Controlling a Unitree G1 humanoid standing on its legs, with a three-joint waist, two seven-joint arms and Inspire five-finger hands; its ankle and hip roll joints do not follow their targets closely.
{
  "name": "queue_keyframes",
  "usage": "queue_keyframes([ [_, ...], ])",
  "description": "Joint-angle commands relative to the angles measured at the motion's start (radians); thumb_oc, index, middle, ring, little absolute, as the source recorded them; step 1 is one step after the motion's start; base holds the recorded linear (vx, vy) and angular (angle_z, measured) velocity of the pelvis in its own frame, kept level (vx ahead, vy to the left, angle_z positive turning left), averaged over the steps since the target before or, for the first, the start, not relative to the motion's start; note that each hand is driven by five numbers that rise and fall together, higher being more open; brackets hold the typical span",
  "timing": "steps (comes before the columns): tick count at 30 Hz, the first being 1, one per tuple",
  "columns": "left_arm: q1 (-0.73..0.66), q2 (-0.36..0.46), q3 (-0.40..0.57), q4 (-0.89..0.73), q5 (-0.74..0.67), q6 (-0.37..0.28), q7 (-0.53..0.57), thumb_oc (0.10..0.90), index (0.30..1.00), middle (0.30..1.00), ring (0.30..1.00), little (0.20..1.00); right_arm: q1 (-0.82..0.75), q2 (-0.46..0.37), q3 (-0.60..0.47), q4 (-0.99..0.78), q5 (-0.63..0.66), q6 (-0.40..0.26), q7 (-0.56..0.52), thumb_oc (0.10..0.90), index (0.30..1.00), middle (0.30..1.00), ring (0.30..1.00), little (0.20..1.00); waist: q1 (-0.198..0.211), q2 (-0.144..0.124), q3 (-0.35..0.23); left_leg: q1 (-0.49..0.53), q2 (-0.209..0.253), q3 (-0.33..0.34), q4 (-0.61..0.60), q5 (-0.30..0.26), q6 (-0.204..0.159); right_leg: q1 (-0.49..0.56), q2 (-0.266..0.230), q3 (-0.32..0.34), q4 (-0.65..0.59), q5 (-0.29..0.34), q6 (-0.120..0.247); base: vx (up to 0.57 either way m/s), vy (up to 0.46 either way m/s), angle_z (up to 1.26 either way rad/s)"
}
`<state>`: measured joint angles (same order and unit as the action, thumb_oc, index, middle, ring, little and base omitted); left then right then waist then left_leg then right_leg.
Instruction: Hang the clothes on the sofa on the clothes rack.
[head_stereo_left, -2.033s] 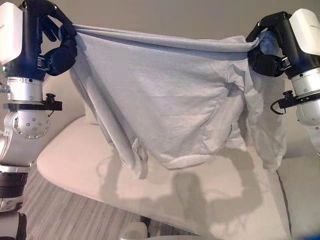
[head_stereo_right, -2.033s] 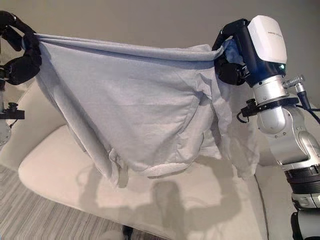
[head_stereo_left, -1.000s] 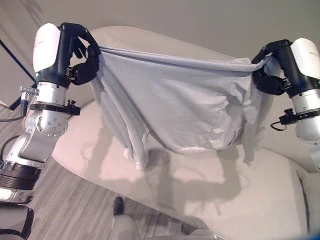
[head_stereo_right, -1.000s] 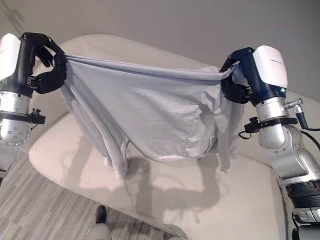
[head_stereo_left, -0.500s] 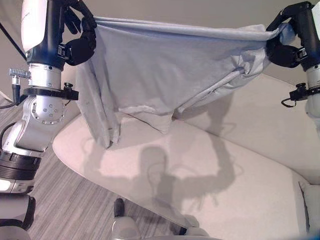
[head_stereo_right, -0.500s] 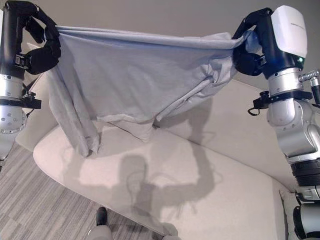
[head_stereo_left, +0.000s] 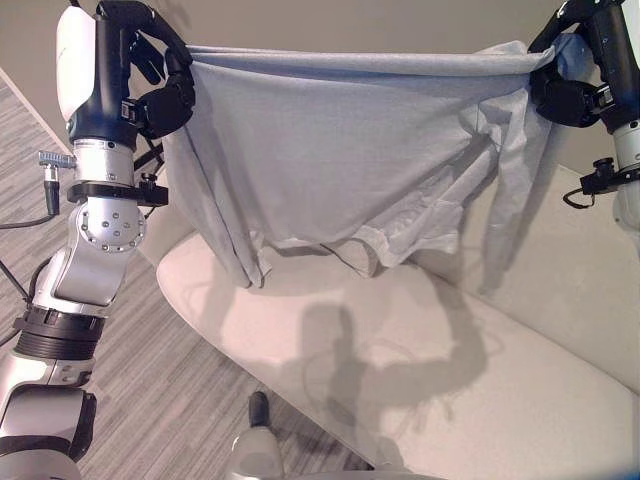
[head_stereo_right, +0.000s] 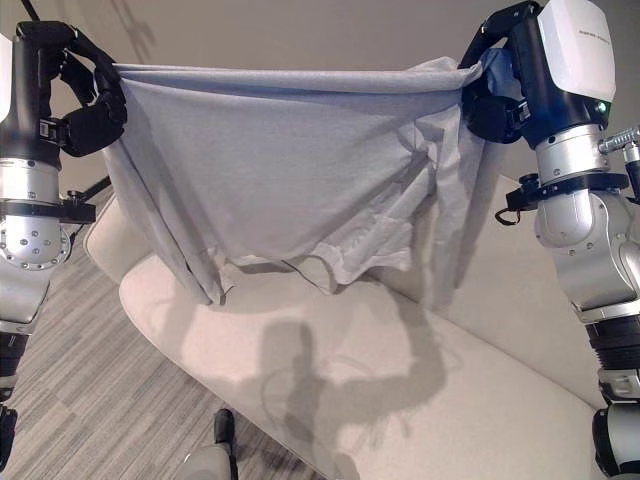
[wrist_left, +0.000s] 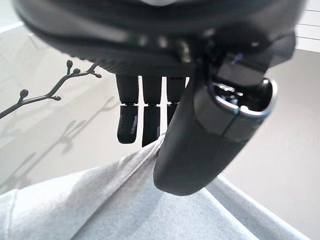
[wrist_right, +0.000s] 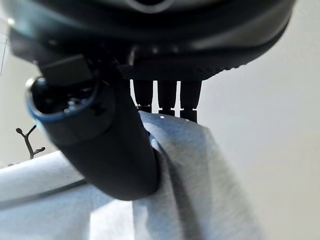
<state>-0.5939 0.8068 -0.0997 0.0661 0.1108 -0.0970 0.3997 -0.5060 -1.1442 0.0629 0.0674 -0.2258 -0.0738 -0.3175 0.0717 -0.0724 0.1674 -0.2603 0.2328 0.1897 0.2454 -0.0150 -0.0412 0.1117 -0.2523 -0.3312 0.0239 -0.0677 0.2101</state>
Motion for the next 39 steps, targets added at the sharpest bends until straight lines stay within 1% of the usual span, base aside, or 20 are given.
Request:
queue_keyframes([
  [1,-0.143,0.117,0.043,0.009,-0.05,-0.021,0.082,0.4,0.3,0.3,0.3,0.3,-0.15,-0.061,0.017,0.061,-0.006,0.049,-0.042,0.4,0.3,0.3,0.3,0.3,-0.055,-0.018,-0.104,0.239,0.134,-0.159,-0.213,0.022,-0.185,-0.012,-0.15,-0.056,-0.102,0.188,0.044,0.26,0.649,0.23],
  [3,-0.168,0.115,0.007,0.005,-0.046,-0.016,0.073,0.4,0.3,0.3,0.3,0.3,-0.123,-0.048,-0.01,0.061,-0.026,0.068,-0.04,0.4,0.3,0.3,0.3,0.3,-0.063,-0.026,-0.101,0.246,0.076,-0.118,-0.224,-0.049,-0.167,-0.04,-0.227,-0.057,-0.086,0.367,0.052,0.17,0.685,0.03],
  [4,-0.176,0.125,-0.002,0.011,-0.039,-0.013,0.075,0.4,0.3,0.3,0.3,0.3,-0.12,-0.03,-0.017,0.06,-0.031,0.069,-0.048,0.4,0.3,0.3,0.3,0.3,-0.055,-0.041,-0.097,0.253,0.035,-0.083,-0.24,-0.05,-0.143,-0.071,-0.268,-0.086,-0.077,0.448,0.052,0.07,0.662,0.13],
  [6,-0.178,0.138,0.003,0.009,-0.01,-0.005,0.085,0.4,0.3,0.3,0.3,0.3,-0.137,-0.021,-0.018,0.064,-0.045,0.075,-0.063,0.4,0.3,0.3,0.3,0.3,-0.038,-0.037,-0.085,0.286,0.0,-0.012,-0.278,-0.045,-0.119,-0.087,-0.286,-0.161,-0.061,0.457,0.052,0.03,0.627,-0.42],
  [7,-0.183,0.137,-0.001,0.006,0.002,-0.007,0.08,0.4,0.3,0.3,0.3,0.3,-0.14,-0.016,-0.021,0.072,-0.037,0.072,-0.069,0.4,0.3,0.3,0.3,0.3,-0.051,-0.036,-0.08,0.292,-0.017,-0.006,-0.301,-0.035,-0.11,-0.097,-0.258,-0.135,-0.039,0.426,0.045,0.05,0.613,-0.63],
  [8,-0.188,0.134,-0.011,0.003,0.001,-0.01,0.075,0.4,0.3,0.3,0.3,0.3,-0.139,-0.02,-0.021,0.071,-0.028,0.069,-0.065,0.4,0.3,0.3,0.3,0.3,-0.068,-0.041,-0.077,0.295,-0.053,-0.008,-0.33,-0.015,-0.097,-0.122,-0.195,-0.055,0.01,0.365,0.024,0.04,0.612,-0.12],
  [10,-0.2,0.138,-0.016,0.009,-0.008,-0.009,0.085,0.4,0.3,0.3,0.3,0.3,-0.197,-0.041,0.02,0.094,-0.008,0.058,-0.072,0.4,0.3,0.3,0.3,0.3,-0.046,-0.038,-0.068,0.29,-0.084,-0.006,-0.333,-0.021,-0.081,-0.121,-0.136,-0.068,0.038,0.299,0.022,0.03,0.477,0.17],
  [11,-0.21,0.127,-0.023,0.013,-0.005,-0.001,0.082,0.4,0.3,0.3,0.3,0.3,-0.201,-0.058,0.024,0.103,-0.003,0.06,-0.072,0.4,0.3,0.3,0.3,0.3,-0.058,-0.033,-0.066,0.288,-0.099,-0.022,-0.333,-0.024,-0.074,-0.137,-0.076,-0.057,0.066,0.214,-0.023,0.04,0.359,0.0],
  [13,-0.212,0.101,-0.025,0.013,-0.011,0.003,0.075,0.4,0.3,0.3,0.3,0.3,-0.201,-0.075,0.02,0.104,0.004,0.064,-0.063,0.4,0.3,0.3,0.3,0.3,-0.083,-0.037,-0.063,0.282,-0.13,-0.049,-0.333,-0.012,-0.063,-0.17,0.037,0.037,0.074,0.127,-0.05,0.05,0.319,0.1],
  [14,-0.218,0.081,-0.031,0.019,-0.015,0.005,0.074,0.4,0.3,0.3,0.3,0.3,-0.214,-0.079,0.023,0.097,0.012,0.058,-0.068,0.4,0.3,0.3,0.3,0.3,-0.086,-0.044,-0.059,0.278,-0.147,-0.052,-0.333,-0.005,-0.061,-0.191,0.094,0.062,0.081,0.105,-0.069,0.03,0.23,0.51],
  [16,-0.239,0.053,-0.04,0.024,-0.015,0.008,0.072,0.4,0.3,0.3,0.3,0.3,-0.249,-0.088,0.031,0.088,0.017,0.052,-0.077,0.4,0.3,0.3,0.3,0.3,-0.088,-0.052,-0.052,0.272,-0.174,-0.057,-0.333,-0.002,-0.061,-0.205,0.15,0.046,0.082,0.077,-0.077,-0.01,0.152,0.43],
  [18,-0.26,0.025,-0.052,0.031,-0.015,0.005,0.074,0.4,0.3,0.3,0.3,0.3,-0.284,-0.103,0.048,0.067,0.01,0.045,-0.08,0.4,0.3,0.3,0.3,0.3,-0.101,-0.065,-0.05,0.264,-0.199,-0.075,-0.333,0.001,-0.058,-0.221,0.199,0.086,0.082,0.064,-0.085,0.0,0.088,-0.07],
  [21,-0.24,-0.003,-0.034,0.027,-0.016,0.0,0.075,0.4,0.3,0.3,0.3,0.3,-0.327,-0.123,0.075,0.024,-0.012,0.042,-0.069,0.4,0.3,0.3,0.3,0.3,-0.103,-0.082,-0.06,0.258,-0.244,-0.096,-0.333,-0.004,-0.053,-0.164,0.219,0.117,-0.022,0.071,-0.105,0.01,0.045,0.67],
  [24,-0.189,0.004,0.009,0.011,-0.034,-0.016,0.074,0.4,0.3,0.3,0.3,0.3,-0.372,-0.099,0.095,-0.046,-0.015,0.028,-0.049,0.4,0.3,0.3,0.3,0.3,-0.088,-0.074,-0.082,0.258,-0.245,-0.088,-0.333,-0.009,-0.058,-0.121,0.213,0.099,-0.095,0.107,-0.09,0.03,-0.017,0.32],
  [29,-0.047,0.01,0.133,-0.068,-0.071,-0.044,0.09,0.4,0.3,0.3,0.3,0.3,-0.354,-0.051,0.077,-0.15,-0.047,0.018,-0.014,0.4,0.3,0.3,0.3,0.3,-0.066,-0.049,-0.106,0.265,-0.25,-0.106,-0.333,-0.003,-0.065,-0.088,0.203,0.072,-0.111,0.096,-0.09,0.03,-0.031,0.24],
  [32,-0.015,0.053,0.196,-0.107,-0.077,-0.056,0.12,0.4,0.3,0.3,0.3,0.3,-0.447,-0.003,0.138,-0.161,-0.049,0.015,-0.007,0.4,0.3,0.3,0.3,0.3,-0.013,-0.035,-0.094,0.278,-0.262,-0.113,-0.32,0.018,-0.063,-0.077,0.191,0.057,-0.111,0.083,-0.094,-0.05,-0.042,0.2],
  [34,-0.019,0.063,0.221,-0.117,-0.091,-0.075,0.132,0.4,0.3,0.3,0.3,0.3,-0.537,0.012,0.185,-0.135,-0.049,0.025,-0.004,0.4,0.3,0.3,0.3,0.3,-0.003,-0.042,-0.054,0.208,-0.212,0.014,-0.196,0.019,-0.116,-0.053,0.135,-0.024,-0.111,0.072,-0.087,-0.19,0.031,0.31],
  [35,-0.017,0.062,0.228,-0.116,-0.091,-0.076,0.131,0.4,0.3,0.3,0.3,0.3,-0.554,0.013,0.199,-0.129,-0.049,0.025,-0.005,0.4,0.3,0.3,0.3,0.3,-0.007,-0.04,-0.053,0.195,-0.212,0.015,-0.183,0.018,-0.115,-0.059,0.134,-0.024,-0.111,0.076,-0.089,-0.17,0.056,0.73],
  [37,0.002,0.075,0.264,-0.121,-0.107,-0.085,0.133,0.4,0.3,0.3,0.3,0.3,-0.598,0.043,0.241,-0.114,-0.059,0.035,0.001,0.4,0.3,0.3,0.3,0.3,0.002,-0.029,-0.063,0.207,-0.143,0.147,-0.163,0.005,-0.112,-0.059,0.115,-0.058,-0.111,0.075,-0.081,-0.07,0.059,0.85],
  [39,0.024,0.085,0.286,-0.108,-0.118,-0.092,0.141,0.4,0.3,0.3,0.3,0.3,-0.615,0.09,0.267,-0.096,-0.056,0.034,0.01,0.4,0.3,0.3,0.3,0.3,0.021,-0.031,-0.079,0.231,-0.119,0.14,-0.159,-0.017,-0.105,-0.053,0.097,-0.062,-0.111,0.087,-0.077,0.02,0.071,0.33],
])
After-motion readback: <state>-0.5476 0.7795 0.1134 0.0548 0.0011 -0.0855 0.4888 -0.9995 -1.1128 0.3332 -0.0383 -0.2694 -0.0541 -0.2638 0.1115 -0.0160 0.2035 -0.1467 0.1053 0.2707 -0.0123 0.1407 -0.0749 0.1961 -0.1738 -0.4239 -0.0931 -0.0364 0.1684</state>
